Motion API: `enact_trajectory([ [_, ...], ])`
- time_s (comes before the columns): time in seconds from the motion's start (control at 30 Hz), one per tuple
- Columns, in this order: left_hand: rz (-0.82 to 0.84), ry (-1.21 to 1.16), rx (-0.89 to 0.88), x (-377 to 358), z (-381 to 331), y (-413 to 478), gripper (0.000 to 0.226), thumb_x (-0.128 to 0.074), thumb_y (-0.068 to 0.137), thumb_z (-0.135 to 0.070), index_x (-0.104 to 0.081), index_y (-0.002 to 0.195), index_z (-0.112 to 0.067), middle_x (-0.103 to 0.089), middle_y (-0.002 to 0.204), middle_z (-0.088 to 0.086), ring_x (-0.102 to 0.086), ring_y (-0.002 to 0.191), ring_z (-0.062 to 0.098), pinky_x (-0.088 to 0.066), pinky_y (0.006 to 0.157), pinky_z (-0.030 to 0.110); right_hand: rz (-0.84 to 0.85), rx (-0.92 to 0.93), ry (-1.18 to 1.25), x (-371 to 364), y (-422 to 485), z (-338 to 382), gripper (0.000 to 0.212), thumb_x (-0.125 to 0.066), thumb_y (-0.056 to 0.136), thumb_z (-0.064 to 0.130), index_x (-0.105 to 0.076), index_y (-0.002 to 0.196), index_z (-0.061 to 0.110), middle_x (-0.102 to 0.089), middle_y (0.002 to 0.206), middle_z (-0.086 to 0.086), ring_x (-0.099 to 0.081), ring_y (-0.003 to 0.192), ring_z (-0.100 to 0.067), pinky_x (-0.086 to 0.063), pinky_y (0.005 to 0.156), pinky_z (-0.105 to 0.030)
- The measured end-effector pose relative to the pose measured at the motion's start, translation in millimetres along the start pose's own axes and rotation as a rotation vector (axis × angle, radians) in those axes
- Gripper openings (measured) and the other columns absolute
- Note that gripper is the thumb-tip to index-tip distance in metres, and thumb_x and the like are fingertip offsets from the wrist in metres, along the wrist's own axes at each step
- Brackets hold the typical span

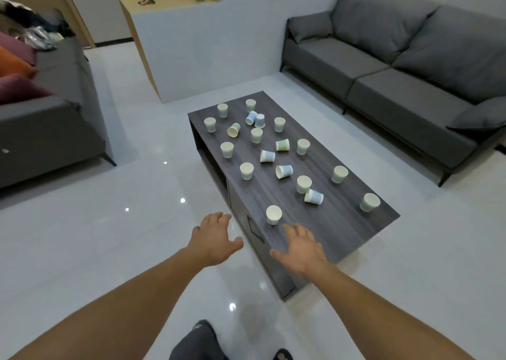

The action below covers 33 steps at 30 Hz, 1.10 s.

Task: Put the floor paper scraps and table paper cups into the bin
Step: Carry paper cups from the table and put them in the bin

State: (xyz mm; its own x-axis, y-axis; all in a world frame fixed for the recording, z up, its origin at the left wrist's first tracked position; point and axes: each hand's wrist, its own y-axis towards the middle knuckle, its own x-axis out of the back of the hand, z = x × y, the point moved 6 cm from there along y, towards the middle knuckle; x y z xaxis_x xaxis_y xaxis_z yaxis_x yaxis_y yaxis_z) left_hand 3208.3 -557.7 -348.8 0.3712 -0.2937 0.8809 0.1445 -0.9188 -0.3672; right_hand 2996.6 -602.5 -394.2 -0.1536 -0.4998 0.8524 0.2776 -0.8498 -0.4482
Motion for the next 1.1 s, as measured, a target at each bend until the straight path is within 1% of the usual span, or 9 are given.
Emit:
enact_trajectory([
  [0.13,0.041,0.01,-0.032,9.9,19.3,68.6,0.08,-0.052,0.085,-0.053,-0.02,0.15,-0.019,-0.019,0.157,0.004,-0.015,0.144,0.023,-0.023,0.115,0.045,0.021,-0.044,-0.001,4.5,60.2,5.6,0.082,-0.054,0.086,0.06,-0.017,0.152,0.027,-0.016,0.159,-0.001,-0.018,0.145,-0.025,-0.03,0.11,-0.049],
  [0.3,0.121,0.063,-0.151,28.2,39.6,166.8,0.083,-0.056,0.082,-0.053,-0.022,0.148,-0.015,-0.02,0.156,0.006,-0.017,0.143,0.025,-0.026,0.114,0.045,0.034,-0.192,0.046,5.2,135.2,14.4,0.082,-0.057,0.086,0.056,-0.018,0.152,0.027,-0.018,0.157,-0.002,-0.022,0.142,-0.026,-0.035,0.107,-0.046],
  [0.37,0.146,0.072,-0.192,36.7,42.3,199.5,0.084,-0.058,0.081,-0.052,-0.022,0.148,-0.016,-0.023,0.155,0.006,-0.02,0.142,0.025,-0.028,0.113,0.045,0.052,-0.229,0.067,1.0,154.7,19.9,0.082,-0.057,0.086,0.054,-0.017,0.151,0.026,-0.018,0.156,-0.002,-0.023,0.141,-0.027,-0.037,0.106,-0.045],
  [0.5,0.207,0.091,-0.257,36.0,36.4,254.5,0.085,-0.059,0.08,-0.052,-0.023,0.149,-0.019,-0.026,0.154,0.006,-0.024,0.141,0.026,-0.029,0.113,0.044,0.021,-0.288,0.128,-11.2,189.7,19.2,0.077,-0.056,0.086,0.051,-0.021,0.149,0.025,-0.016,0.157,-0.001,-0.024,0.14,-0.026,-0.037,0.105,-0.045],
  [0.63,0.275,0.077,-0.3,9.1,32.6,293.1,0.083,-0.06,0.081,-0.05,-0.022,0.148,-0.02,-0.026,0.154,0.005,-0.025,0.14,0.025,-0.03,0.113,0.043,0.03,-0.346,0.135,-35.0,227.2,2.0,0.079,-0.061,0.084,0.045,-0.021,0.149,0.024,-0.014,0.158,-0.002,-0.028,0.136,-0.03,-0.039,0.103,-0.045],
  [0.73,0.323,0.035,-0.268,-21.3,43.6,315.0,0.084,-0.062,0.082,-0.047,-0.021,0.15,-0.02,-0.026,0.154,0.004,-0.025,0.14,0.024,-0.03,0.113,0.04,0.05,-0.341,0.104,-61.3,259.4,-11.5,0.079,-0.062,0.085,0.043,-0.019,0.149,0.026,-0.009,0.159,-0.004,-0.03,0.134,-0.033,-0.041,0.101,-0.046],
  [0.87,0.423,0.013,-0.244,-65.3,61.8,327.8,0.084,-0.064,0.083,-0.043,-0.019,0.15,-0.019,-0.023,0.155,0.003,-0.022,0.141,0.022,-0.028,0.113,0.037,0.089,-0.33,0.07,-100.2,295.5,-28.5,0.085,-0.065,0.086,0.041,-0.012,0.152,0.029,-0.003,0.158,-0.008,-0.03,0.132,-0.038,-0.042,0.101,-0.05],
  [0.97,0.43,-0.008,-0.238,-88.8,69.8,335.2,0.084,-0.065,0.082,-0.04,-0.019,0.15,-0.02,-0.023,0.155,0.001,-0.023,0.14,0.02,-0.029,0.111,0.035,0.115,-0.327,0.118,-123.3,315.2,-36.6,0.084,-0.065,0.088,0.037,-0.012,0.153,0.03,-0.008,0.157,-0.008,-0.034,0.13,-0.037,-0.043,0.1,-0.05],
  [1.1,0.454,-0.023,-0.24,-106.6,64.5,343.3,0.086,-0.067,0.081,-0.038,-0.018,0.15,-0.022,-0.023,0.154,0.0,-0.025,0.139,0.02,-0.03,0.109,0.033,0.127,-0.331,0.184,-135.6,323.7,-43.5,0.071,-0.06,0.088,0.021,-0.025,0.15,0.027,-0.027,0.147,-0.008,-0.045,0.12,-0.032,-0.045,0.094,-0.044],
])
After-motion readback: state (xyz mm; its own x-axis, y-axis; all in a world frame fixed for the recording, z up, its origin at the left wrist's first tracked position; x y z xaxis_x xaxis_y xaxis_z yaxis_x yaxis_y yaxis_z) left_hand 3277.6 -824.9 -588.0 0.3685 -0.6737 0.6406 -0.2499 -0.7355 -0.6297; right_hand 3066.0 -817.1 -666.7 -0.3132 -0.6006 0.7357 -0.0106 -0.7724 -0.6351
